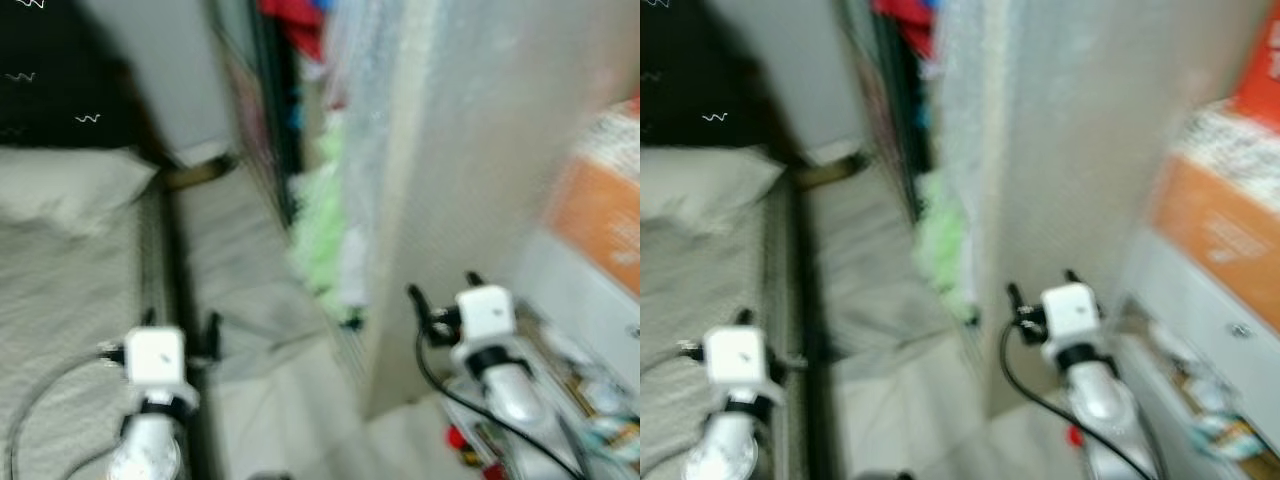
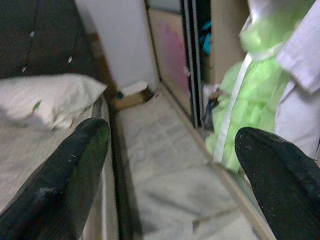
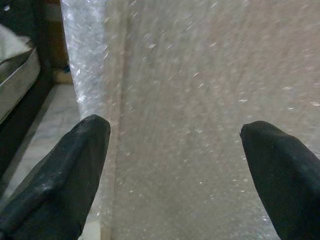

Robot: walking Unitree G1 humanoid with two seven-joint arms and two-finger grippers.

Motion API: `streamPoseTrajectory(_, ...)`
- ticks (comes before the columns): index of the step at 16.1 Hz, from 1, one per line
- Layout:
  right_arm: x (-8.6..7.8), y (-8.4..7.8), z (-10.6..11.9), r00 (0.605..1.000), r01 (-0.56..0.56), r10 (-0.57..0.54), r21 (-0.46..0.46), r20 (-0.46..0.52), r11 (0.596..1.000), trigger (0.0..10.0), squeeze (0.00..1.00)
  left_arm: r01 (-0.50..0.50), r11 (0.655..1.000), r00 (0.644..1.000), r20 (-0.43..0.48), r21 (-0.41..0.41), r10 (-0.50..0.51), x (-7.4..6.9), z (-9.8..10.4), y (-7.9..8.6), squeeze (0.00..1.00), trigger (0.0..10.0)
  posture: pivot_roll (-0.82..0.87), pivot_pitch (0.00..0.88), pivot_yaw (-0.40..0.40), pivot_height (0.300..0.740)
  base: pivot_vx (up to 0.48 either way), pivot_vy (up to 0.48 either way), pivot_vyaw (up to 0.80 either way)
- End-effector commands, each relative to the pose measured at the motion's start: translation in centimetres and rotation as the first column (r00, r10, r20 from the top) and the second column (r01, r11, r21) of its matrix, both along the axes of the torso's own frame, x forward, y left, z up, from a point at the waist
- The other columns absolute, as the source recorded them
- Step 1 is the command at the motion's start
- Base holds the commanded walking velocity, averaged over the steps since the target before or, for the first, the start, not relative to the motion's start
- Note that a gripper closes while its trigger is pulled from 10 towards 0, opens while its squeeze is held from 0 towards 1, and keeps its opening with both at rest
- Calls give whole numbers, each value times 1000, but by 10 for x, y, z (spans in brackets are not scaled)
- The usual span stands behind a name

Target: Clean up the room

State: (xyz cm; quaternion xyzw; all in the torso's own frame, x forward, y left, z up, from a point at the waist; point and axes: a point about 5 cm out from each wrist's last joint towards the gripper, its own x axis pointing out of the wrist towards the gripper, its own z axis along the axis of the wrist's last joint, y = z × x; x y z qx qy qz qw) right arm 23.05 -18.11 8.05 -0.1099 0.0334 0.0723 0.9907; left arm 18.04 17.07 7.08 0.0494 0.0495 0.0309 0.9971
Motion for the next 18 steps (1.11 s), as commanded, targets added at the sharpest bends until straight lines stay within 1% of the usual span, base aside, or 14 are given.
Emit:
streamPoseTrajectory(1,1,4,10,999,-22,22,13,37,1000,10000,0,-8,1000,1000,14,24,8,0,3,4,0,10000,-13,0,17,740,0,0,800)
streamPoseTrajectory(4,0,2,10,999,-27,26,9,32,1000,10000,0,-11,1000,1000,5,27,11,-2,2,4,0,10000,-17,0,18,740,0,0,800)
streamPoseTrajectory(14,-2,3,11,998,-66,65,11,22,998,10000,0,-5,1000,1000,8,22,5,-1,3,1,0,10000,-23,0,15,740,0,0,800)
streamPoseTrajectory(15,-3,3,11,998,-66,66,5,23,998,10000,0,-4,1000,1000,9,22,4,0,4,1,0,10000,-23,0,15,740,0,0,606)
streamPoseTrajectory(17,-4,1,11,998,-65,65,5,22,998,10000,0,-1,1000,1000,11,22,1,0,5,1,0,10000,-26,0,18,740,0,0,0)
streamPoseTrajectory(18,-4,2,11,997,-69,68,8,21,998,10000,0,0,1000,1000,11,22,0,1,5,1,0,10000,-26,0,18,740,0,0,550)
